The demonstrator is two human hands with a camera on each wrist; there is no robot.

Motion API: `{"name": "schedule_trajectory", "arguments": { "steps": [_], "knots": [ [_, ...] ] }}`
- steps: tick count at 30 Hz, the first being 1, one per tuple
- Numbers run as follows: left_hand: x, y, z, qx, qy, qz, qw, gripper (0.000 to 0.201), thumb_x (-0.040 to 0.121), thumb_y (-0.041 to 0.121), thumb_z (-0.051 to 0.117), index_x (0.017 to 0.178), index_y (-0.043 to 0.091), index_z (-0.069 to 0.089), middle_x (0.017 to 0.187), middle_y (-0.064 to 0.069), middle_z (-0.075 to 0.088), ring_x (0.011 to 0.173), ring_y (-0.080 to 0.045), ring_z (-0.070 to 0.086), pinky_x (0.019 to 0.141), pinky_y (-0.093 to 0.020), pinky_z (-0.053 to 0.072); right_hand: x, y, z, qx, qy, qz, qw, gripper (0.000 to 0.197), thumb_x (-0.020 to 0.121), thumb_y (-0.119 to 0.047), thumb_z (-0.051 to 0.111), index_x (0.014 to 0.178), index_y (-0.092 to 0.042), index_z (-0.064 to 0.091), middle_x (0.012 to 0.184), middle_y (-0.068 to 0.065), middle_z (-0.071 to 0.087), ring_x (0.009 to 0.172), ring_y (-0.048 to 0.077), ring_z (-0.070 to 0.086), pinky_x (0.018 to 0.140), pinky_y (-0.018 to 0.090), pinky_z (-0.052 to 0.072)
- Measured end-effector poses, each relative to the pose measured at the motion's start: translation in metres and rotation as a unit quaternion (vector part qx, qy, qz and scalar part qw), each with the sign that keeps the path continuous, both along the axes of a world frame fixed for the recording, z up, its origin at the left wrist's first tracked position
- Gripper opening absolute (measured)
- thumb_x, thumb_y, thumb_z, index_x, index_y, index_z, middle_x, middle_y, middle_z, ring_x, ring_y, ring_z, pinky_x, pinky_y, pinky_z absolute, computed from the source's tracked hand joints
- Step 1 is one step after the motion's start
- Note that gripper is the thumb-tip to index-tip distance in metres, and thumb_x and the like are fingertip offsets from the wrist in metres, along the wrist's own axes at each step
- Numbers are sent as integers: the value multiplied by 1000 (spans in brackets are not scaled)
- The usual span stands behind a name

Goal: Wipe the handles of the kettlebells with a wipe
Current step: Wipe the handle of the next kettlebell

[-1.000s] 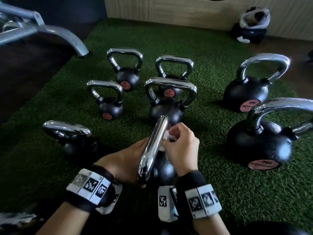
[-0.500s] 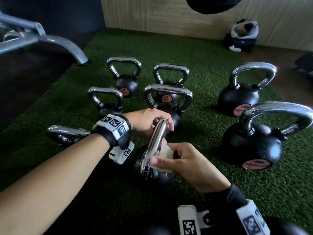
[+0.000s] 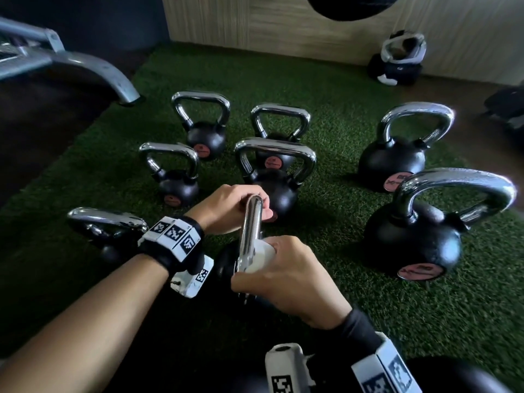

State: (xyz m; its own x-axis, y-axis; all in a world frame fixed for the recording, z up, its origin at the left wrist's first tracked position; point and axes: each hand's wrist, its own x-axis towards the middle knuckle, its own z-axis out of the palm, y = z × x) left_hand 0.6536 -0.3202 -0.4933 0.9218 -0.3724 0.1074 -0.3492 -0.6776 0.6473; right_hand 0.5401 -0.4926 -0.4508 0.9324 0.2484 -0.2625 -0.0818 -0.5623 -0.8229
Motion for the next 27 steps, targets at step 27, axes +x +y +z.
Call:
{"name": "schedule_trajectory", "arguments": {
  "steps": [27],
  "knots": [
    [-100, 45, 22, 78, 0, 195, 978, 39, 71, 62, 83, 77, 31, 59, 73, 27, 70, 66, 5, 67, 56, -14, 44, 15, -67, -41, 49, -345, -68, 935, 48, 72, -17, 92, 118, -19, 78, 107, -12, 77, 96, -7, 71, 85, 14, 56]
  ]
}}
